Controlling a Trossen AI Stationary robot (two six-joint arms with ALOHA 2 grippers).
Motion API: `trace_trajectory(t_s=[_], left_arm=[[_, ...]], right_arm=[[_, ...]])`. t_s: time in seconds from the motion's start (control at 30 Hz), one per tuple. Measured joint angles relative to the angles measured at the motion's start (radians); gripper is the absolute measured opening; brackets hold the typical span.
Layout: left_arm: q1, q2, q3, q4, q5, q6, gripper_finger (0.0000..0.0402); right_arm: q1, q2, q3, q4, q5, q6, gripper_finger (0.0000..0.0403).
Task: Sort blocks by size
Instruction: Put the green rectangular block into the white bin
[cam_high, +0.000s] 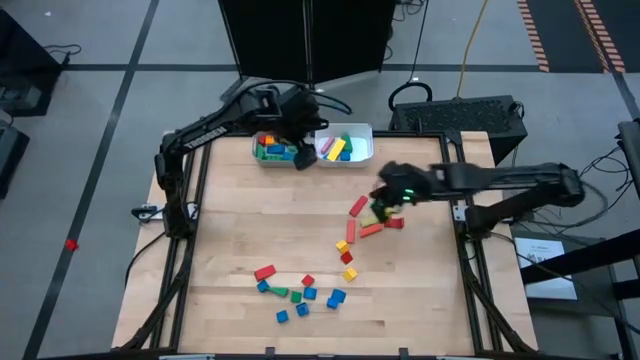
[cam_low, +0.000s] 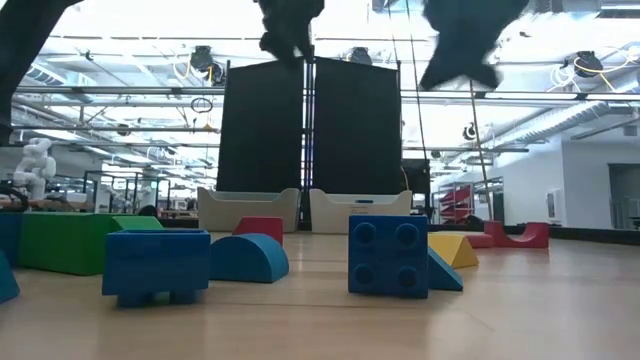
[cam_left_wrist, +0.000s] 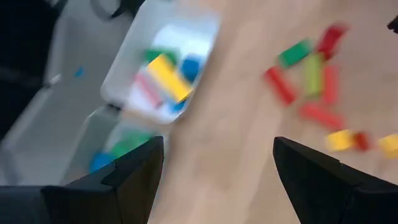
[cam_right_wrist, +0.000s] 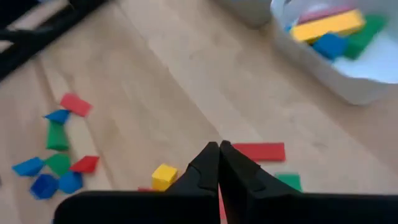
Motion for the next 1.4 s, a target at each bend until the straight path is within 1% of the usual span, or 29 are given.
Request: trace_trajectory(t_s=[0.07,0.13,0.23,0.3,0.33,0.4,0.47,0.53,0.63,0.8,0.93,1.0,1.1,1.4], left_arm=[[-0.019,0.006,-0.001,0.074,0.038,-0.001,0.0304],[-0.041,0.015,-0.021,0.184,0.052,0.008,0.0304],[-0.071,0.029,-0.105,0.338,0.101,0.038,0.0304],[-0.087,0.037,-0.168,0.445,0.147,0.058,0.0304],[-0.092,0.044,-0.205,0.484,0.162,0.071,0.0304],[-0.105,0.065,-0.260,0.619,0.178,0.098,0.0304],[-0.112,0.093,-0.307,0.709,0.195,0.117,0.0304],[-0.123,0.141,-0.315,0.799,0.220,0.120,0.0304],[-0.144,0.226,-0.318,0.872,0.241,0.119,0.0304],[-0.187,0.355,-0.318,1.040,0.229,0.145,0.0304],[-0.210,0.425,-0.317,1.077,0.146,0.262,0.0304],[-0.218,0.450,-0.318,1.076,0.123,0.336,0.0304],[-0.222,0.475,-0.318,1.093,0.116,0.427,0.0304],[-0.204,0.544,-0.315,1.202,0.104,0.426,0.0304]], right_arm=[[0.053,-0.067,0.048,-0.090,0.076,0.039,0.0000],[0.107,-0.128,0.084,-0.141,0.160,0.075,0.0000],[0.177,-0.210,0.114,-0.158,0.271,0.103,0.0000],[0.211,-0.248,0.117,-0.157,0.318,0.106,0.0000],[0.225,-0.264,0.117,-0.156,0.332,0.106,0.0000],[0.243,-0.285,0.117,-0.158,0.351,0.106,0.0000],[0.257,-0.289,0.117,-0.161,0.361,0.106,0.0000],[0.263,-0.289,0.117,-0.166,0.360,0.098,0.0000],[0.270,-0.273,0.117,-0.176,0.359,0.090,0.0000],[0.271,-0.248,0.117,-0.200,0.333,0.084,0.0000],[0.281,-0.243,0.117,-0.200,0.297,0.084,0.0000],[0.297,-0.243,0.117,-0.201,0.296,0.084,0.0000],[0.317,-0.246,0.117,-0.201,0.296,0.086,0.0000],[0.349,-0.246,0.117,-0.197,0.298,0.095,0.0000]])
